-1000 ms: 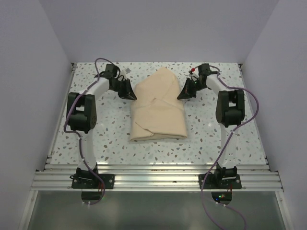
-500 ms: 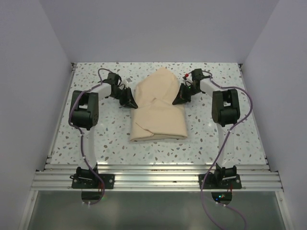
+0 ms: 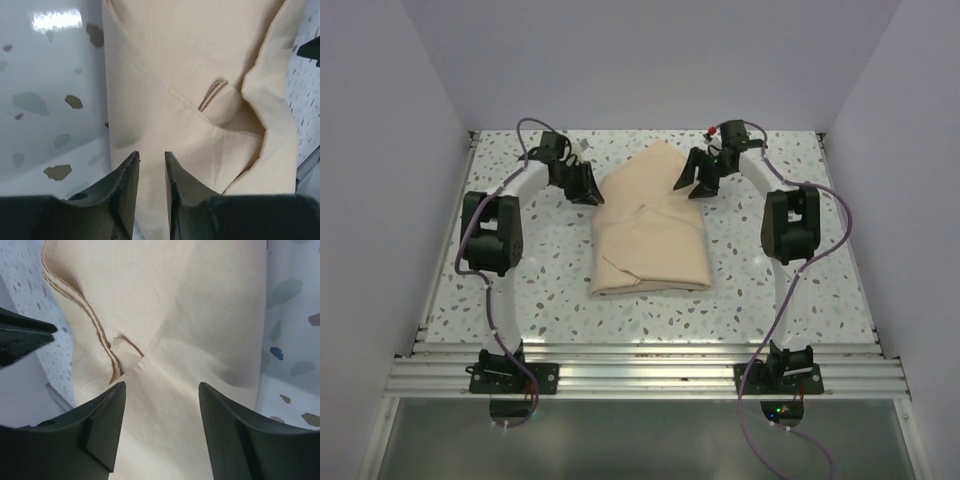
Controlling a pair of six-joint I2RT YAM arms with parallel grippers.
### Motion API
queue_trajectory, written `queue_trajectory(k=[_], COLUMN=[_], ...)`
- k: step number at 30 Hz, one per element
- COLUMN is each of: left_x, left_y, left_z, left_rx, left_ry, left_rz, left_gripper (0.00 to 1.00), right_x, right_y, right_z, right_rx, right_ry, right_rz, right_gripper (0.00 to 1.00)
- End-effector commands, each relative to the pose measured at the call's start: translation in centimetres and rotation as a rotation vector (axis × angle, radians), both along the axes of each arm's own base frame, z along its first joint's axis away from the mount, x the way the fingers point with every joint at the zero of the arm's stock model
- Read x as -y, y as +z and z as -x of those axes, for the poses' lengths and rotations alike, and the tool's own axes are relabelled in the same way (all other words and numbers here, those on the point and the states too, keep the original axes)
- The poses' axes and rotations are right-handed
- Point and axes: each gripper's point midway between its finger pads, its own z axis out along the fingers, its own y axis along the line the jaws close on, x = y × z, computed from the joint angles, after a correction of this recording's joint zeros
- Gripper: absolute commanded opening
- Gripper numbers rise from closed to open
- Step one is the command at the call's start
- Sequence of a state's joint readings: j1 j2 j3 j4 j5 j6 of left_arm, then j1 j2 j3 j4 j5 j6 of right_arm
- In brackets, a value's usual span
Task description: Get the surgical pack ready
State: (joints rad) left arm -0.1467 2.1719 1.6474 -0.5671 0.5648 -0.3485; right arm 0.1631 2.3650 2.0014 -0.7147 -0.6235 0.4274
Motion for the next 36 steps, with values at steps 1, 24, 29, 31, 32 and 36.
queue_trajectory(k=[1, 24, 29, 31, 32, 36], left_x=[-0.9, -1.2, -0.6, -0.4, -0.4, 0.2], left_y=[7.7, -0.5, -1.8, -2.1, -2.1, -1.6], left_z=[-4.5, -10.5, -10.9, -10.7, -10.9, -11.2], left_rx=[0.257, 0.22, 0.191, 0.179, 0.18, 0.187], left_ry=[0.049, 0.104, 0.098, 0.098, 0.099, 0.087], left_rz=[-0.041, -0.066, -0.037, -0.028, -0.025, 0.013], left_gripper=[0.32, 0.54, 0.5, 0.45, 0.43, 0.29], right_x=[1.3, 3.7, 2.1, 1.1, 0.6, -0.8], right_y=[5.7, -1.8, -3.3, -2.8, -3.5, -3.1], right_z=[-2.6, -10.1, -11.1, -11.5, -11.5, -11.8], right_rx=[0.182, 0.258, 0.237, 0.245, 0.229, 0.237], right_ry=[-0.077, -0.126, -0.128, -0.119, -0.117, -0.117], right_rz=[0.058, 0.188, 0.104, 0.063, 0.049, -0.006], right_gripper=[0.66, 0.99, 0.97, 0.91, 0.89, 0.75])
